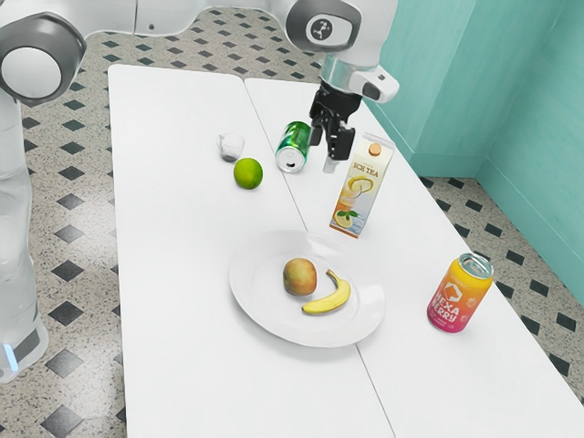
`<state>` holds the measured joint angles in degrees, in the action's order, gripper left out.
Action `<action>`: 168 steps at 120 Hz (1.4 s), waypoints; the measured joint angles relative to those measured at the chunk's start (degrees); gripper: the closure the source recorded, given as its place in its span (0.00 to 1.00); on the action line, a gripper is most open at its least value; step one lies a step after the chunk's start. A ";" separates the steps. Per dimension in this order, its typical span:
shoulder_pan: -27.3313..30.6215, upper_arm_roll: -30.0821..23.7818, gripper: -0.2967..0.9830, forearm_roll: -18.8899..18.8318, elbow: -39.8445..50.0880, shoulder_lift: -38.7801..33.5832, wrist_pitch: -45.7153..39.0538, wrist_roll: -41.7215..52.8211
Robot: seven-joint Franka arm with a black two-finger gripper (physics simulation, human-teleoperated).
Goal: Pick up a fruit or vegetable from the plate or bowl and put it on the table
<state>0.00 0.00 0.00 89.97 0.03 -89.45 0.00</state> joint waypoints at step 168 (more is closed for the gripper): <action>-30.80 14.77 0.25 -0.85 28.56 -15.41 -24.59 8.92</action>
<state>-30.80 14.77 -0.85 118.53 -15.38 -114.04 8.92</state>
